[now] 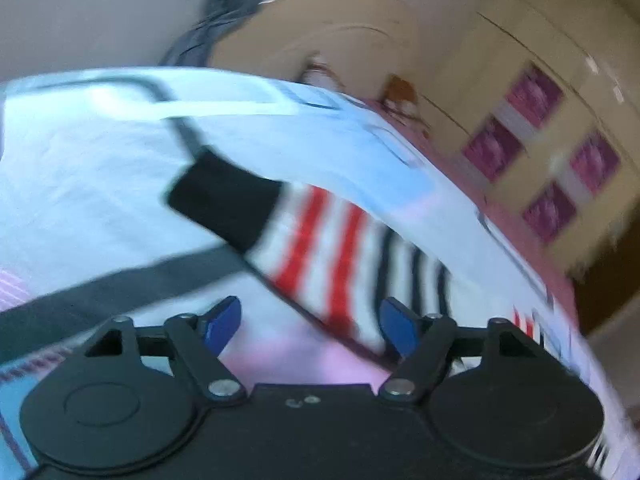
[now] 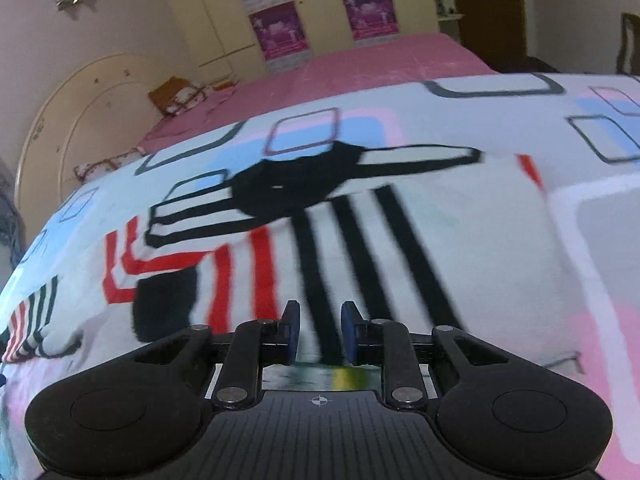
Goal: Fold small clothes
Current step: 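Grasp the black cuff of the other sleeve with the left gripper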
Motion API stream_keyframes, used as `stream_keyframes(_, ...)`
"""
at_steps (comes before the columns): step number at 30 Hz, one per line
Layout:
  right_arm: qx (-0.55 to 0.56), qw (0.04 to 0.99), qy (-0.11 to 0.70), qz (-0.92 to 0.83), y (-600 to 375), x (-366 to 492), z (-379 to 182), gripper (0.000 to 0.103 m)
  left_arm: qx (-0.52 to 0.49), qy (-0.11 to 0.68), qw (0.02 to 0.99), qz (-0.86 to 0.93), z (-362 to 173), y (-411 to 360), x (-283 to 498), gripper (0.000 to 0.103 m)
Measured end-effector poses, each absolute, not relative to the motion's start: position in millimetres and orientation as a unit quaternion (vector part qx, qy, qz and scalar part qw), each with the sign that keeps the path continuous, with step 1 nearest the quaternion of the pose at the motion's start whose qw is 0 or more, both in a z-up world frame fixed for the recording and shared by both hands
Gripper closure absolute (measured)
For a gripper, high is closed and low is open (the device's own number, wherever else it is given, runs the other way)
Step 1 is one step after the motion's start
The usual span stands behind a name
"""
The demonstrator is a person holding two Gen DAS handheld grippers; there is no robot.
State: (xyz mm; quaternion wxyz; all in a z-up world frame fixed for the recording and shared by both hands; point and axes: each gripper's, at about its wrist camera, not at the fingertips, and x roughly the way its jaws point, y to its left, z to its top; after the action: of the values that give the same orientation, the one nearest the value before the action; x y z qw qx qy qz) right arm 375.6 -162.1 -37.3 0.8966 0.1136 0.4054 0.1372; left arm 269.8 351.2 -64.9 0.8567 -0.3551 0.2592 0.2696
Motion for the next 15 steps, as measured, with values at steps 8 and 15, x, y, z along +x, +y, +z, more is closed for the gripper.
stream_keyframes(8, 0.095, 0.900, 0.406, 0.127, -135, 372, -34, 0.079, -0.427, 0.198, 0.839, 0.272, -79, 408, 288, 0.064)
stream_keyframes(15, 0.105, 0.903, 0.405, 0.103, -148, 369, -33, 0.079, -0.400, 0.184, 0.881, 0.173, -53, 372, 322, 0.098)
